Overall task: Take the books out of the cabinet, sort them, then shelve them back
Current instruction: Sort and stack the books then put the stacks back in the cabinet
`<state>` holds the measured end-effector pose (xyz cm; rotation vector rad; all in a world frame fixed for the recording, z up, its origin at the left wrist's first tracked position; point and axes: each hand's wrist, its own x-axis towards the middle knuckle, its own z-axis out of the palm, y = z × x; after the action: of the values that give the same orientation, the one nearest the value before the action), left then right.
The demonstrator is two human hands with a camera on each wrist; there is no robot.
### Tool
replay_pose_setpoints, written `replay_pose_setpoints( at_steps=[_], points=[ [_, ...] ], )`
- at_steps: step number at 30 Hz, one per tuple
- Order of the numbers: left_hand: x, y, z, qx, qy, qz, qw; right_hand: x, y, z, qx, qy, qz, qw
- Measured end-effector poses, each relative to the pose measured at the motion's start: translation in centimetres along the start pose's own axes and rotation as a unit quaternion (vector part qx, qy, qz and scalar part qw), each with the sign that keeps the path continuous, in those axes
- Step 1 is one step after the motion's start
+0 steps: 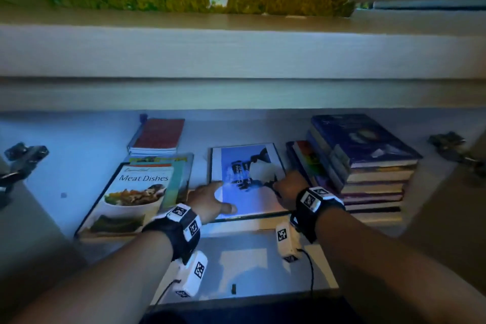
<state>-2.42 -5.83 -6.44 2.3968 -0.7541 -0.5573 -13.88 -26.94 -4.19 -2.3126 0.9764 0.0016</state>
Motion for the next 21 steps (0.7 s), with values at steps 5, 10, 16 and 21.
replay_pose_setpoints(
  at_steps=[5, 10, 16, 21],
  points=[
    [-1.0, -0.5, 2.3, 0.150, -0.018, 0.004, 0.989, 0.8, 1.4, 4.0, -0.112, 0.058, -0.022, 0.992],
    [-1.1, -1.1, 3.4, 0.147, 0.025, 0.014, 0.989, 0.2, 3.9, 5.7, -0.187, 0.045, -0.092, 0.977],
    [-1.5, -0.9, 2.8, 0.098, 0.001, 0.019, 0.995, -0.1, 4.6, 6.3, -0.188, 0.087, -0.112, 0.972],
    [-3.8, -3.5, -2.4, 0.090, 0.128, 0.012, 0.988, -0.2, 4.8, 6.0, -0.188, 0.088, -0.134, 0.969]
  ],
)
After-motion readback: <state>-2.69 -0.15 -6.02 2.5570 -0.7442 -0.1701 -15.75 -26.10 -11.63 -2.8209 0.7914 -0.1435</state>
